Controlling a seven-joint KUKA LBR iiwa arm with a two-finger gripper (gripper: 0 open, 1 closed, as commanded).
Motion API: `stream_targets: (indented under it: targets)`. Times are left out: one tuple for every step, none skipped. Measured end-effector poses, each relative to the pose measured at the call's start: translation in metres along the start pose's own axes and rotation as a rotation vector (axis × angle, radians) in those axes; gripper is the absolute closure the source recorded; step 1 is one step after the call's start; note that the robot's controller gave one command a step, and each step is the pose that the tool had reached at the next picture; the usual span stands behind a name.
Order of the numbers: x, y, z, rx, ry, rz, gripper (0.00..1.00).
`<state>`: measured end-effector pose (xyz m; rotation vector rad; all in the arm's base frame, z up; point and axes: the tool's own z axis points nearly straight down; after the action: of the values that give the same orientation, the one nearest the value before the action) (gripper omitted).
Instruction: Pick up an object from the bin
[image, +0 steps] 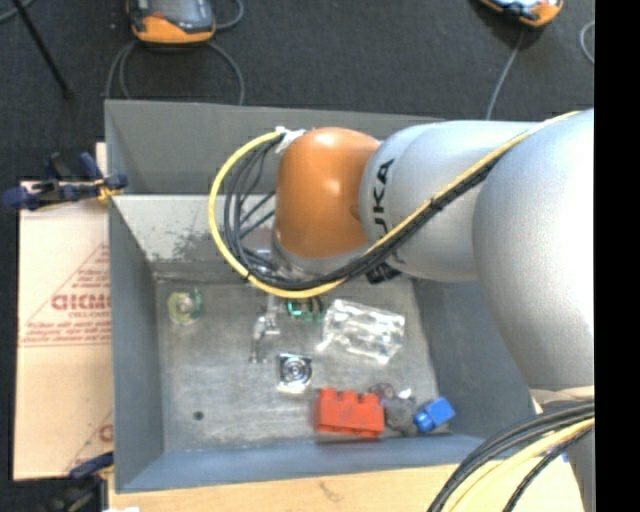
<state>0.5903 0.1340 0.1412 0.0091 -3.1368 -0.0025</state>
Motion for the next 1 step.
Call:
stream_targets:
  targets:
    - [-0.0229,0.0325,-0.0431,-0.003,-0.013,0.067,0.0]
